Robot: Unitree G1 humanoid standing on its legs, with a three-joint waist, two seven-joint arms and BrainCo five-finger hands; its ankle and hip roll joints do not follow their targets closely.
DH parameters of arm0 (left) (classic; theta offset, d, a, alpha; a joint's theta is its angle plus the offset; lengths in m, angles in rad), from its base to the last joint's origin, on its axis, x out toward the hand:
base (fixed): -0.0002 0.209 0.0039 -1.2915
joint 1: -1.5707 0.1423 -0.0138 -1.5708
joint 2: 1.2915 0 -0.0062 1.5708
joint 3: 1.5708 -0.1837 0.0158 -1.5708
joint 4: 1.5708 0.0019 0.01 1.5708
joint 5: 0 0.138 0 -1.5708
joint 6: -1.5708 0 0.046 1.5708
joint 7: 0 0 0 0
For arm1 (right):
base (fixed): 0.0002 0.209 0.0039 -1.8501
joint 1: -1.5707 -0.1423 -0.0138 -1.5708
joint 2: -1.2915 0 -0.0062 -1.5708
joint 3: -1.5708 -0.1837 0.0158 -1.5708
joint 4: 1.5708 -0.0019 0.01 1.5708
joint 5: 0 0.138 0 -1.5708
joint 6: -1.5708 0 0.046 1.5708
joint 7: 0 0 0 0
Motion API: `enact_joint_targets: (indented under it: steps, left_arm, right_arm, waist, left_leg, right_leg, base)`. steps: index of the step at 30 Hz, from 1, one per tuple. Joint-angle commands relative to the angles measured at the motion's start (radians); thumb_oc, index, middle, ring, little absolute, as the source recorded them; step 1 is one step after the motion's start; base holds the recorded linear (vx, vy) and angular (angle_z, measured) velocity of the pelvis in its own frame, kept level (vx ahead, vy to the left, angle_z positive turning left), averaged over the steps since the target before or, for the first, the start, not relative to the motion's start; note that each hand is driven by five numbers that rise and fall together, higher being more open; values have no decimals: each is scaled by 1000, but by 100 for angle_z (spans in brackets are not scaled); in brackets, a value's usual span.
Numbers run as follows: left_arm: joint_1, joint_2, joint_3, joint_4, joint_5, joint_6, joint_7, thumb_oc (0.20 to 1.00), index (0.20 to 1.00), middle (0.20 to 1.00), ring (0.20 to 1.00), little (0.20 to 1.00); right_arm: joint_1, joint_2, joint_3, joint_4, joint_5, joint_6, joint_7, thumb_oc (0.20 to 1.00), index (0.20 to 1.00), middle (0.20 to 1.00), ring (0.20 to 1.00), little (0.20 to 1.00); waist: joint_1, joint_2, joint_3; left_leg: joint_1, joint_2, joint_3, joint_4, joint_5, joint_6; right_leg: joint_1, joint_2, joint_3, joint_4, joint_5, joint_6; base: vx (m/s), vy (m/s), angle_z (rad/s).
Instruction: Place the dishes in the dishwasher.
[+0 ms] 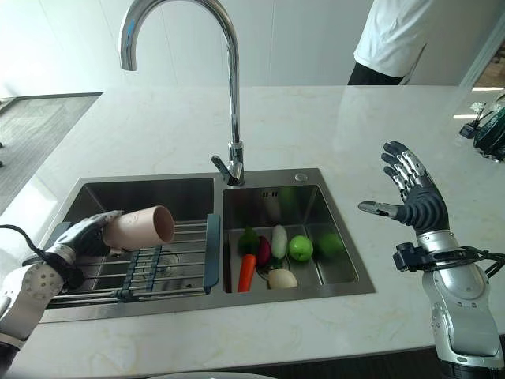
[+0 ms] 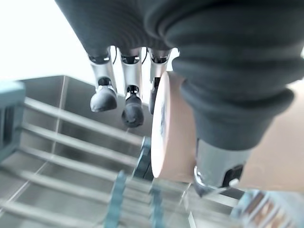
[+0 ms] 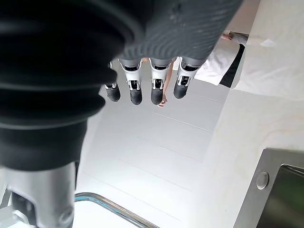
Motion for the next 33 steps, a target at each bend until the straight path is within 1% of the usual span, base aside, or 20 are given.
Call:
enact_joint_targets:
  steps: [1, 3, 4, 7, 10, 13, 14, 16, 17, 18, 19, 20, 21, 22, 24, 25, 26, 29, 31, 33]
  left_arm:
    - [-64, -2, 81, -34, -107, -87, 105, 200, 200, 200, 200, 200]
    - [-55, -10, 111, -49, -140, -102, 129, 200, 200, 200, 200, 200]
    - [-50, -16, 139, -62, -200, -142, 153, 200, 200, 200, 200, 200]
    - [-34, -39, 206, -121, -308, -179, 186, 200, 200, 200, 200, 200]
    - [0, -88, 280, -208, -440, -216, 198, 200, 200, 200, 200, 200]
    - [58, -188, 323, -309, -574, -267, 198, 200, 200, 200, 200, 200]
    - [93, -257, 329, -353, -663, -310, 184, 200, 200, 200, 200, 200]
    - [101, -269, 331, -362, -671, -317, 177, 200, 200, 200, 200, 200]
    - [100, -295, 304, -394, -695, -348, 169, 200, 200, 200, 200, 200]
    - [87, -296, 289, -394, -705, -362, 164, 200, 200, 200, 200, 200]
    - [74, -294, 278, -390, -726, -380, 160, 200, 200, 200, 200, 200]
    - [56, -295, 260, -400, -740, -394, 162, 200, 200, 200, 200, 200]
    - [50, -295, 255, -403, -737, -395, 167, 200, 200, 200, 200, 200]
    - [23, -302, 238, -413, -732, -383, 173, 200, 200, 200, 200, 200]
    - [3, -311, 223, -417, -723, -380, 171, 200, 200, 200, 200, 200]
    - [-23, -317, 206, -414, -714, -372, 158, 200, 200, 200, 200, 200]
    - [-26, -315, 196, -409, -713, -374, 145, 200, 200, 200, 200, 200]
    - [-50, -308, 170, -418, -706, -343, 119, 200, 200, 200, 200, 200]
    - [-59, -303, 150, -422, -705, -333, 98, 200, 200, 200, 200, 200]
    - [-60, -293, 148, -421, -712, -328, 105, 200, 200, 200, 200, 200]
  right_arm:
    - [-53, -52, -50, -24, -15, -70, -21, 1000, 1000, 1000, 1000, 1000]
    - [-50, -46, -50, -24, -21, -71, -24, 1000, 1000, 1000, 1000, 1000]
    - [-45, -41, -53, -26, -21, -72, -25, 1000, 1000, 1000, 1000, 1000]
    - [-29, -25, -68, -38, -22, -77, -40, 1000, 1000, 1000, 1000, 1000]
    - [-6, 2, -82, -65, -25, -87, -59, 1000, 1000, 1000, 1000, 1000]
    - [22, 43, -89, -99, -38, -108, -61, 1000, 1000, 1000, 1000, 1000]
    - [39, 63, -92, -115, -36, -128, -60, 1000, 1000, 1000, 1000, 1000]
    - [44, 64, -94, -120, -31, -131, -61, 1000, 1000, 1000, 1000, 1000]
    - [41, 59, -98, -142, -36, -123, -81, 1000, 1000, 1000, 1000, 1000]
    - [32, 49, -97, -142, -47, -118, -100, 1000, 1000, 1000, 1000, 1000]
    - [21, 29, -102, -138, -44, -116, -110, 1000, 1000, 1000, 1000, 1000]
    - [14, -18, -120, -127, -12, -128, -124, 1000, 1000, 1000, 1000, 1000]
    - [10, -24, -122, -126, -7, -130, -127, 1000, 1000, 1000, 1000, 1000]
    - [-4, -32, -121, -119, -5, -138, -135, 1000, 1000, 1000, 1000, 1000]
    - [-17, -29, -116, -108, -22, -146, -145, 1000, 1000, 1000, 1000, 1000]
    - [-34, -23, -106, -103, -47, -145, -163, 1000, 1000, 1000, 1000, 1000]
    - [-32, -9, -108, -106, -59, -140, -169, 1000, 1000, 1000, 1000, 1000]
    - [-3, 15, -127, -122, -57, -134, -171, 1000, 1000, 1000, 1000, 1000]
    - [31, 39, -148, -119, -61, -149, -164, 1000, 1000, 1000, 1000, 1000]
    - [37, 40, -149, -117, -69, -146, -155, 1000, 1000, 1000, 1000, 1000]
  waist:
    - [26, 50, 12]
    - [30, 50, 11]
    - [29, 49, 9]
    - [35, 46, 5]
    - [40, 41, 2]
    - [40, 38, 0]
    - [43, 38, 3]
    - [44, 40, 2]
    - [34, 42, 17]
    - [26, 42, 24]
    - [16, 41, 32]
    - [10, 27, 57]
    - [10, 22, 61]
    - [8, 7, 72]
    - [4, 2, 77]
    - [-14, 10, 76]
    - [-33, 23, 68]
    - [-60, 26, 67]
    - [-73, 14, 71]
    - [-74, 10, 73]
  left_leg:
    - [62, 82, 67, 8, -81, -56]
    - [61, 83, 65, 8, -80, -56]
    - [60, 84, 66, 8, -78, -57]
    - [57, 87, 65, 8, -77, -59]
    - [60, 92, 61, 8, -80, -59]
    - [67, 107, 69, 8, -76, -63]
    - [64, 123, 65, 8, -64, -71]
    - [62, 129, 64, 8, -60, -74]
    - [28, 181, 98, 8, 1, -108]
    - [24, 183, 124, 8, 12, -108]
    - [41, 163, 166, 8, 0, -99]
    - [24, 91, 208, 176, -38, -80]
    - [5, 81, 205, 227, -53, -75]
    - [-43, 31, 186, 376, -116, -56]
    - [-61, -15, 163, 445, -179, -38]
    - [8, -78, 154, 348, -260, -1]
    - [72, -85, 152, 206, -259, 7]
    - [160, -125, 108, 23, -235, 31]
    - [163, -130, 71, 8, -248, 51]
    - [165, -130, 76, 8, -250, 61]
  right_leg:
    - [24, -5, -14, 0, -80, 20]
    - [24, -4, -15, 0, -81, 18]
    - [25, -3, -17, 0, -82, 16]
    - [25, 0, -20, 0, -85, 12]
    - [23, 9, -15, 0, -89, 5]
    - [10, 29, 1, 0, -94, -9]
    - [2, 45, 17, 0, -96, -21]
    - [0, 49, 20, 0, -96, -24]
    - [-9, 66, 22, 0, -96, -34]
    - [-14, 73, 16, 0, -95, -37]
    - [-22, 75, 1, 0, -90, -38]
    - [-24, 73, -4, 0, -89, -50]
    - [-25, 71, -2, 0, -88, -53]
    - [-37, 60, 5, 0, -76, -58]
    - [-48, 52, 10, 0, -63, -53]
    - [-75, 42, 8, 0, -28, -34]
    - [-106, 40, 13, 0, 1, -14]
    - [-174, 36, 34, 0, 63, 21]
    - [-217, 35, 54, 4, 90, 34]
    - [-227, 31, 52, 6, 92, 35]
  base:
    - [0, 0, 0]
    - [-6, -17, 1]
    - [-13, -52, 1]
    - [-10, -91, 4]
    - [-17, -172, 6]
    - [-41, -280, -1]
    - [-30, -319, -3]
    - [-59, -228, -3]
    - [-163, -220, 0]
    - [-246, -248, 28]
    - [-341, -125, 48]
    - [-311, -100, 70]
    - [-379, -55, 25]
    - [-244, 34, 2]
    - [-242, 183, -35]
    - [-195, 390, -26]
    - [-157, 430, -3]
    - [-77, 256, 30]
    - [-153, 260, 35]
    - [-132, 139, 31]
